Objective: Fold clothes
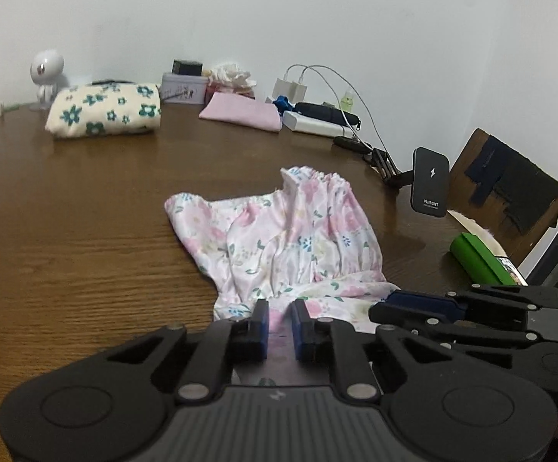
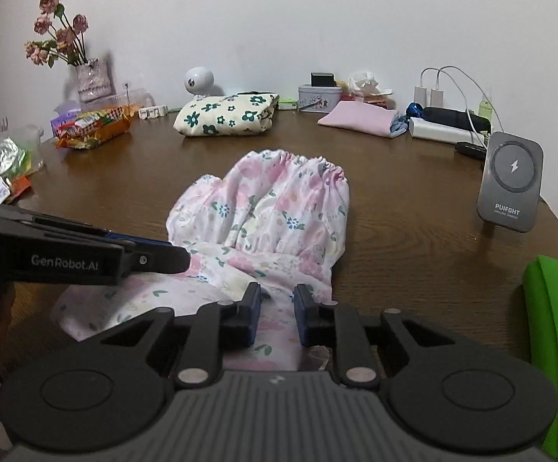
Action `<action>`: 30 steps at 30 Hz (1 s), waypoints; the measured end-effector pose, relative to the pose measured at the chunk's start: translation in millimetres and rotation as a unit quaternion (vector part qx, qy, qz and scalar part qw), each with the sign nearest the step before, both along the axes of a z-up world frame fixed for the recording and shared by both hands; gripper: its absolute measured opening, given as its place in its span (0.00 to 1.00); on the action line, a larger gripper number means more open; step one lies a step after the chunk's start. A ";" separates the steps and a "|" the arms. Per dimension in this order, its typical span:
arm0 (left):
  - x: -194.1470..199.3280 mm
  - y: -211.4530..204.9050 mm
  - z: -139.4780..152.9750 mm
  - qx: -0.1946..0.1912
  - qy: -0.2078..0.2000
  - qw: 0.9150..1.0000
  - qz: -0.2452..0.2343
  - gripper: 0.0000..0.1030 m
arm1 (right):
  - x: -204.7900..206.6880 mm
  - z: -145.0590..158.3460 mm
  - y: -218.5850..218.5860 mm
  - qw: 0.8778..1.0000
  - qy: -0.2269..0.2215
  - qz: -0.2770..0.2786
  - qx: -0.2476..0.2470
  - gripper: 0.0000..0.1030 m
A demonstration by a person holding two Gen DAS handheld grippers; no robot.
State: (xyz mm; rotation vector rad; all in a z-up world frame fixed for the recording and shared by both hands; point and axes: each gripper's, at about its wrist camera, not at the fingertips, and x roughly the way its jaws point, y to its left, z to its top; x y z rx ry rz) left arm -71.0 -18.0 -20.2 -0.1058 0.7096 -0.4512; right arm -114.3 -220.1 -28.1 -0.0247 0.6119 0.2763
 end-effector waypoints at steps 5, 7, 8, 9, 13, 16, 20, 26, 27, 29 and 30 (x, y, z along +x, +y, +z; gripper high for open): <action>-9.3 5.2 -1.6 -0.012 0.002 1.000 -0.006 0.12 | 0.6 -0.6 -3.5 1.000 0.009 0.004 0.007 0.18; -18.5 5.3 -0.6 -0.008 0.002 1.000 -0.012 0.12 | -6.0 1.9 -4.7 1.000 0.018 0.011 0.007 0.18; -24.0 5.6 -0.4 -0.006 0.001 1.000 -0.015 0.12 | -11.4 2.8 -5.3 1.000 0.021 0.015 0.007 0.18; -30.6 6.1 -0.4 -0.005 -0.001 1.000 -0.020 0.12 | -18.2 3.5 -5.8 0.999 0.024 0.019 0.007 0.18; -45.5 17.3 5.8 -0.029 -0.011 0.999 -0.013 0.16 | -34.1 12.0 -12.1 0.999 0.020 0.026 0.029 0.21; -56.9 22.0 25.4 -0.031 -0.048 0.998 -0.022 0.33 | -38.7 28.3 -16.2 0.999 -0.005 0.027 0.044 0.23; -57.7 11.9 22.3 -0.007 -0.040 0.998 -0.048 0.32 | -34.0 29.2 -8.1 0.997 0.001 0.059 0.054 0.23; -44.7 13.1 2.4 -0.008 -0.015 0.999 -0.041 0.35 | -22.3 1.8 -3.3 0.999 0.019 0.036 0.035 0.22; -43.1 15.5 2.0 -0.014 -0.013 0.999 -0.042 0.35 | -22.1 1.8 -3.6 0.999 0.016 0.032 0.029 0.22; -41.8 21.1 3.4 -0.019 -0.014 0.999 -0.036 0.36 | -22.9 3.8 -6.1 0.999 0.009 0.023 0.020 0.23; -41.5 25.2 5.9 -0.023 -0.016 0.999 -0.033 0.37 | -23.4 5.1 -7.6 1.000 0.006 0.019 0.016 0.26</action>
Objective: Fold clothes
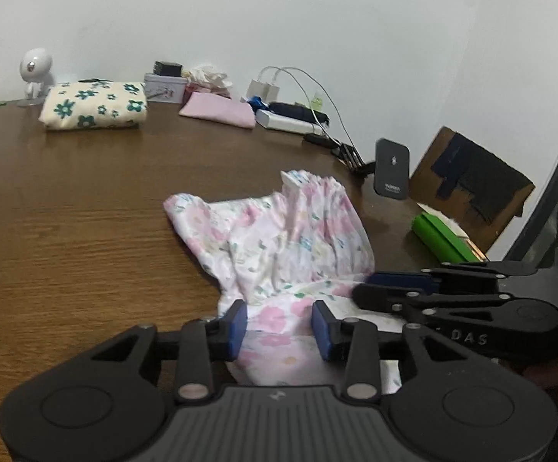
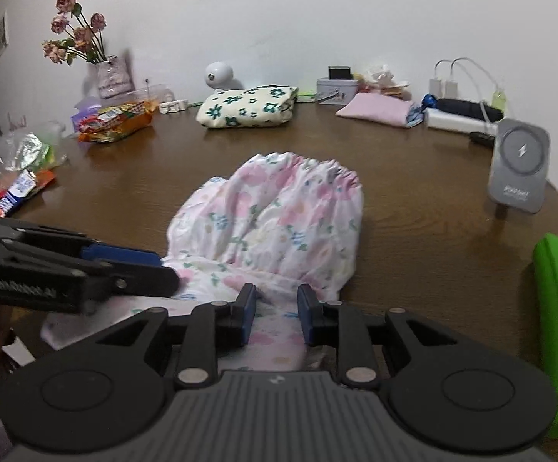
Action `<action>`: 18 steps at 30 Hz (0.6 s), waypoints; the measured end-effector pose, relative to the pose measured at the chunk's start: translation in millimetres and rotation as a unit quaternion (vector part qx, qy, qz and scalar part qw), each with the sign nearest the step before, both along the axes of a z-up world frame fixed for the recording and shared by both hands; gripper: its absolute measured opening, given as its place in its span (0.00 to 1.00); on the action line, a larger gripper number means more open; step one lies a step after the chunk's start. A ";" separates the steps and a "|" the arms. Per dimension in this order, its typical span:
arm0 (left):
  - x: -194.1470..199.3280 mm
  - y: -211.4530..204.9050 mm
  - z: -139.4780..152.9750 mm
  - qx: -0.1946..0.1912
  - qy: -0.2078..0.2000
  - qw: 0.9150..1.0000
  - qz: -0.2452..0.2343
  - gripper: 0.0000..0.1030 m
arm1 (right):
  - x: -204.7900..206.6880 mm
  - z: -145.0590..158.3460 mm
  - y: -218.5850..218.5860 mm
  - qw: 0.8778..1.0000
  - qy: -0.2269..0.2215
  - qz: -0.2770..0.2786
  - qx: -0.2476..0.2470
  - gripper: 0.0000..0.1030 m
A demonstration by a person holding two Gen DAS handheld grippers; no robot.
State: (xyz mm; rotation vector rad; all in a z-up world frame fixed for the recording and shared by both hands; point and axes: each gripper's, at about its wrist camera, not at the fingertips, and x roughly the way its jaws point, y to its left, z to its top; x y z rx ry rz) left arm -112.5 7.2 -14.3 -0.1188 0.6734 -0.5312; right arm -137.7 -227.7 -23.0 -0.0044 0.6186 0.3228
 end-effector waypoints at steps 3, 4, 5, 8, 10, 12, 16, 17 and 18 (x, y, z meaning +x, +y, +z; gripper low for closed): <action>1.3 17.2 12.1 -0.023 -0.005 1.000 0.008 0.44 | -7.3 13.2 -14.6 1.000 -0.022 0.001 0.015 0.41; 2.8 22.9 15.6 -0.032 -0.004 0.999 0.011 0.51 | -7.4 18.1 -22.7 0.999 -0.025 0.003 0.029 0.42; 7.9 27.8 18.0 -0.040 -0.001 0.999 0.019 0.52 | -6.1 22.9 -31.2 0.999 -0.025 0.005 0.044 0.44; 36.9 36.8 20.1 -0.057 0.017 0.997 0.051 0.52 | 15.3 30.0 -47.2 0.997 -0.011 0.005 0.077 0.48; 63.6 37.4 18.3 -0.072 0.044 0.995 0.061 0.56 | 41.1 27.1 -52.3 0.995 0.010 0.002 0.097 0.49; 86.4 32.7 16.5 -0.077 0.064 0.993 0.058 0.59 | 67.8 22.0 -56.2 0.992 0.036 0.002 0.122 0.53; 112.0 13.1 9.7 -0.044 0.075 0.995 0.045 0.57 | 106.3 4.8 -55.3 0.985 0.084 -0.001 0.150 0.49; 114.4 11.0 6.5 -0.043 0.079 0.995 0.042 0.52 | 109.7 1.6 -52.9 0.985 0.089 0.002 0.146 0.44; 115.9 9.9 4.3 -0.045 0.081 0.995 0.038 0.34 | 111.9 -1.5 -50.3 0.985 0.093 0.008 0.144 0.29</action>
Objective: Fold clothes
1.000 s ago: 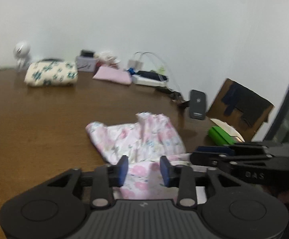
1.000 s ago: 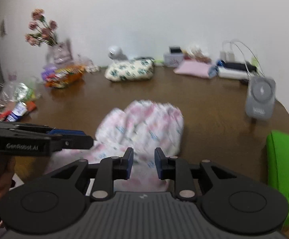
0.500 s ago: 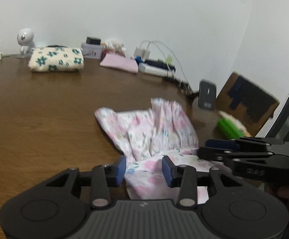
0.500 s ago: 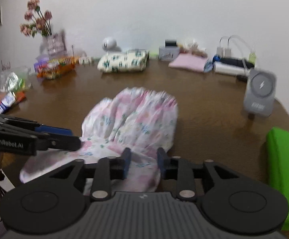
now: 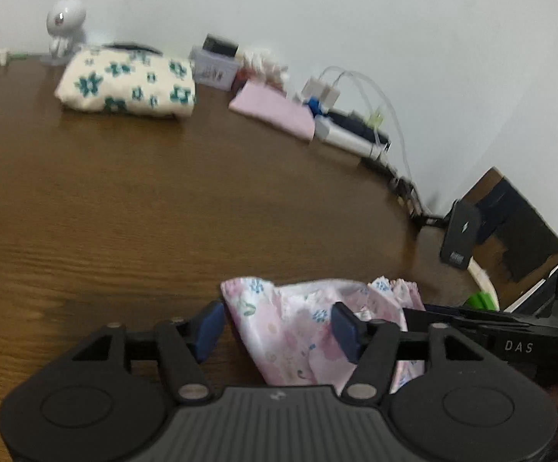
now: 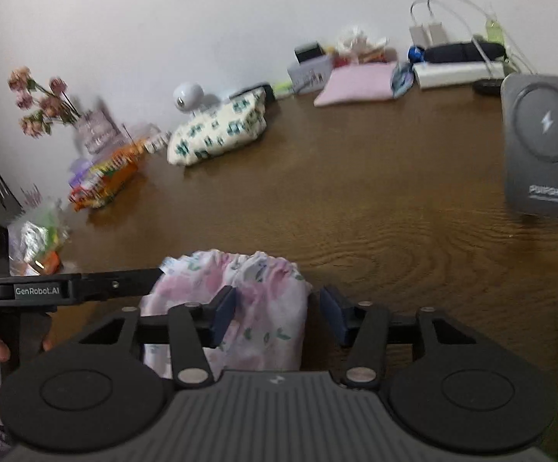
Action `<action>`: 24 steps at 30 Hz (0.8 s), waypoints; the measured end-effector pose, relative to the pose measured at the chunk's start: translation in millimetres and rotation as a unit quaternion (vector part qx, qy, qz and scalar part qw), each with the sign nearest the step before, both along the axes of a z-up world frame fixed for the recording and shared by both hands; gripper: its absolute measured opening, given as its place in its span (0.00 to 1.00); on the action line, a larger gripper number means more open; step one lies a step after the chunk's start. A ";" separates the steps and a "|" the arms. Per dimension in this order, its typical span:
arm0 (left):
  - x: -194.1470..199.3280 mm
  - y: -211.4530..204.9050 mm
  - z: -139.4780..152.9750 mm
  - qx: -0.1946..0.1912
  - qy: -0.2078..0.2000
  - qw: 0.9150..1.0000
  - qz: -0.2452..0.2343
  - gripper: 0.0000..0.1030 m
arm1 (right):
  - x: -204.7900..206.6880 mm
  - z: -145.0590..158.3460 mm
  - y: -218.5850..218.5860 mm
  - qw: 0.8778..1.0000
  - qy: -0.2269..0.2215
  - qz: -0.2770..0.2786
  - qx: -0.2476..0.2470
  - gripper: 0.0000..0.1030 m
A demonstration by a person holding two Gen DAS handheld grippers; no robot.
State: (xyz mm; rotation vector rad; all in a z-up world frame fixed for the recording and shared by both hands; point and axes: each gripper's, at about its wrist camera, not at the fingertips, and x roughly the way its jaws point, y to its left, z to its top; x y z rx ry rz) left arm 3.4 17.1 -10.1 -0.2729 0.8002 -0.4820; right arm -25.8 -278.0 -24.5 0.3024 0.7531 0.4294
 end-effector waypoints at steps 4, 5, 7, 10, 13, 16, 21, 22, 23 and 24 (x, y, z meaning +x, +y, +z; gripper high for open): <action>-2.8 6.8 -0.6 -0.044 -0.007 0.999 -0.016 0.01 | -5.8 2.9 1.6 1.000 -0.020 0.022 0.007 0.10; -6.7 8.8 3.6 -0.050 -0.019 0.998 -0.017 0.01 | -7.6 4.0 1.7 0.999 -0.026 0.028 0.010 0.09; -12.0 9.4 11.8 -0.043 -0.034 0.998 -0.024 0.02 | -10.1 11.1 -1.1 0.999 -0.037 0.029 0.009 0.09; -21.5 14.8 17.8 -0.009 -0.051 0.999 -0.007 0.48 | -12.8 20.5 -2.5 0.998 -0.046 0.026 -0.020 0.35; -41.7 26.4 26.2 0.023 -0.083 0.996 0.003 0.52 | -43.1 35.4 0.3 0.991 -0.089 0.034 -0.091 0.68; -85.3 20.1 34.8 0.051 -0.140 0.986 -0.072 0.50 | -81.3 47.5 5.7 0.979 -0.130 0.062 -0.143 0.65; -161.8 -5.2 37.3 0.105 -0.236 0.932 -0.255 0.51 | -120.7 35.0 34.5 0.967 -0.129 0.166 -0.141 0.53; -174.5 -8.3 35.0 0.126 -0.257 0.912 -0.294 0.52 | -130.0 33.1 38.8 0.959 -0.149 0.185 -0.158 0.54; -187.2 -11.3 32.8 0.147 -0.277 0.889 -0.333 0.53 | -140.8 33.1 40.3 0.946 -0.177 0.208 -0.174 0.67; -194.9 -13.7 30.5 0.165 -0.291 0.872 -0.358 0.58 | -152.6 33.8 40.4 0.930 -0.205 0.238 -0.189 0.84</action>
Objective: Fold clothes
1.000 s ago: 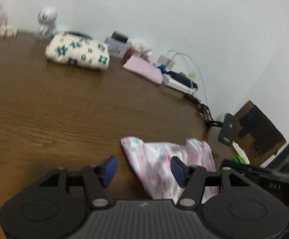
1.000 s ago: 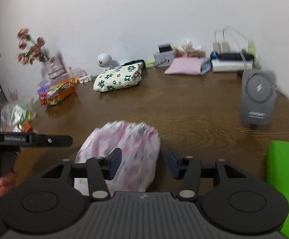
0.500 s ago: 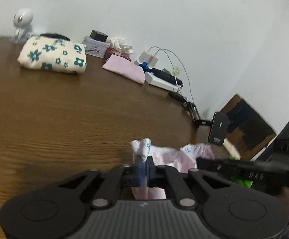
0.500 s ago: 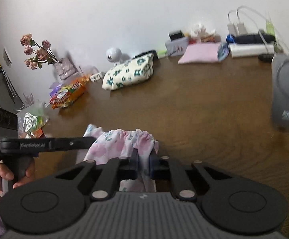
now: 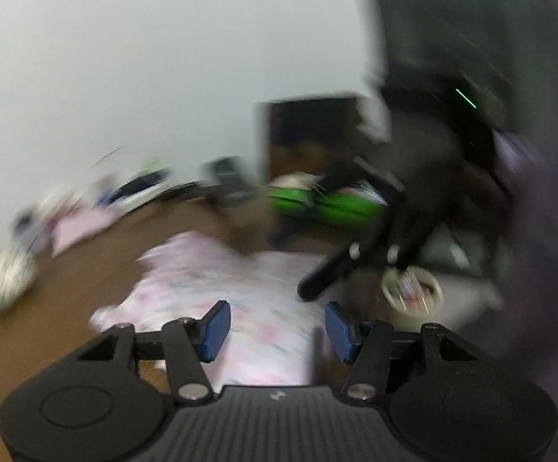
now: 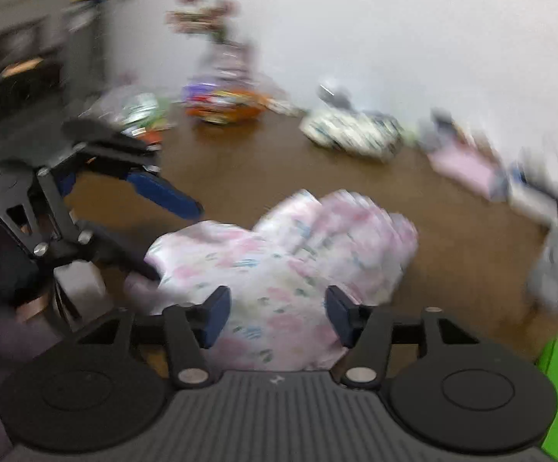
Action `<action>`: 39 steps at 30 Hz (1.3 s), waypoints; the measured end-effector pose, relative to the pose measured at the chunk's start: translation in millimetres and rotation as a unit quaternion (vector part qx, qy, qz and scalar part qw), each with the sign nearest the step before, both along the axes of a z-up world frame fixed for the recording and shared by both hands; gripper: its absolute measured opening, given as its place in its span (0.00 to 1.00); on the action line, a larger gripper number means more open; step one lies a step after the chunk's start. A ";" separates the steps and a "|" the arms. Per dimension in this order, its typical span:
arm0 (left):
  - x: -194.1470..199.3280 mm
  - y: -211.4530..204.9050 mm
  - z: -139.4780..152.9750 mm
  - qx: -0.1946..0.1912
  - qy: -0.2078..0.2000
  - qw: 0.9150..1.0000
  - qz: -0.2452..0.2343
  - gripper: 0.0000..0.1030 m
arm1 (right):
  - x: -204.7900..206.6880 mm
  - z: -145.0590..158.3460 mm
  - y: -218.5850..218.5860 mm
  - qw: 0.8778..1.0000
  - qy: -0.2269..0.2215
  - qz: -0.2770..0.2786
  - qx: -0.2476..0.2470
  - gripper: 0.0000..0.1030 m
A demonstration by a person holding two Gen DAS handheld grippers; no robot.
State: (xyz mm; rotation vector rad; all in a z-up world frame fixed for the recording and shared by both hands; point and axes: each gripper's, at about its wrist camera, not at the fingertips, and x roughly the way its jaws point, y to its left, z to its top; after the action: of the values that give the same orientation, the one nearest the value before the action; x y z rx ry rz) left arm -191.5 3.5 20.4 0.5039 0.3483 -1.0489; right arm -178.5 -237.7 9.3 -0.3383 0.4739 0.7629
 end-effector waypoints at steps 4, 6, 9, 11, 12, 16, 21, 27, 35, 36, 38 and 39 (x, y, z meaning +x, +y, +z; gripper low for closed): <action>-3.4 -6.2 -10.0 0.060 -0.040 0.997 -0.029 0.69 | -20.4 -3.8 12.0 0.990 -0.062 0.095 -0.085 0.88; 8.4 -8.4 -17.0 0.076 -0.035 0.996 -0.020 0.69 | -12.1 -12.0 19.5 0.985 -0.056 0.113 -0.118 0.81; 20.2 -7.8 -24.5 0.092 -0.020 0.995 -0.022 0.70 | 5.2 -25.5 23.5 0.983 -0.018 0.126 -0.134 0.72; 22.3 -2.2 -31.9 0.093 -0.020 0.995 -0.040 0.74 | 18.9 -27.0 19.2 0.987 0.023 0.119 -0.103 0.66; 24.3 -1.0 -35.2 0.095 -0.021 0.994 -0.044 0.75 | 25.6 -27.2 16.5 0.989 0.044 0.113 -0.088 0.64; 41.9 2.6 -39.1 0.083 0.004 0.996 -0.032 0.75 | 35.9 -28.2 6.6 0.991 0.076 0.104 -0.048 0.58; 52.0 14.0 -40.3 0.038 0.070 0.996 -0.037 0.46 | 39.6 -24.7 -4.3 0.990 0.110 0.093 -0.008 0.50; 4.6 22.8 -40.7 0.036 0.068 0.996 -0.042 0.53 | 6.9 -22.0 -3.7 0.983 0.136 0.122 0.002 0.55; -39.8 4.6 -63.6 0.154 -0.134 0.976 -0.070 0.71 | -62.4 -28.8 18.1 0.972 -0.041 0.166 -0.159 0.90; -39.0 0.8 -68.2 0.166 -0.146 0.972 -0.082 0.71 | -60.9 -35.0 21.5 0.969 -0.051 0.169 -0.174 0.88; -32.5 -4.5 -72.8 0.169 -0.149 0.970 -0.089 0.71 | -53.6 -45.1 26.9 0.966 -0.062 0.169 -0.187 0.80; -27.3 -6.1 -72.5 0.162 -0.138 0.973 -0.085 0.67 | -49.7 -49.3 28.3 0.966 -0.063 0.165 -0.189 0.72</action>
State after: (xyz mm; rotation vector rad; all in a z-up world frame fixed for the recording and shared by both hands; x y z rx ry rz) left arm -218.8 -2.6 -52.1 0.9772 0.2314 -1.0736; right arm -228.1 -209.4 -40.0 -0.8342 0.4465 0.9667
